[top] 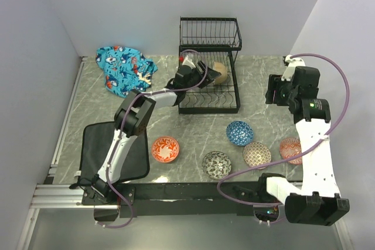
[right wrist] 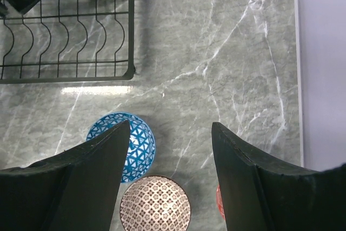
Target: Load the bowls into the dish rack
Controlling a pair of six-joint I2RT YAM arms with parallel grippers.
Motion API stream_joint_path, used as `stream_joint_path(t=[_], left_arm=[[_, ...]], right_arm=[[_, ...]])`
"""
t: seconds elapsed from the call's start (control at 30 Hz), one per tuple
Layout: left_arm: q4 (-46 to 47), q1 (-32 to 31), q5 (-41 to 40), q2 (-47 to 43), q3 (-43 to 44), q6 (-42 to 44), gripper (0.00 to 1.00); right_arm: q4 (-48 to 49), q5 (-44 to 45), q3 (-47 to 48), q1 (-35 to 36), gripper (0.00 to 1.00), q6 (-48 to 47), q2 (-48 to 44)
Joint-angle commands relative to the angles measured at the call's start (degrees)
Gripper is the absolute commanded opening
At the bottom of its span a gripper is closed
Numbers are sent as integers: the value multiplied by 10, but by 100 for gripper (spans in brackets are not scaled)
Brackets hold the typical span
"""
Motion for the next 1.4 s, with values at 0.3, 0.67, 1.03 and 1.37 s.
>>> stream_joint_path(t=[0.3,0.67,1.03,1.37], left_arm=[[50,-8,99,-204,-258,201,78],[-239,-23,162,-589,-479,747,70],[-756,-25,177,-956,-609,1206,65],[-714,-47,169,-923,-662,1226,54]], right_arm=[[12,-15,-26,-6,70,14,-75],[12,-35,-67,-7,70,27,-113],[65,-50,-99,-7,70,7,-128],[66,-59,-114,-6,70,2,-137]])
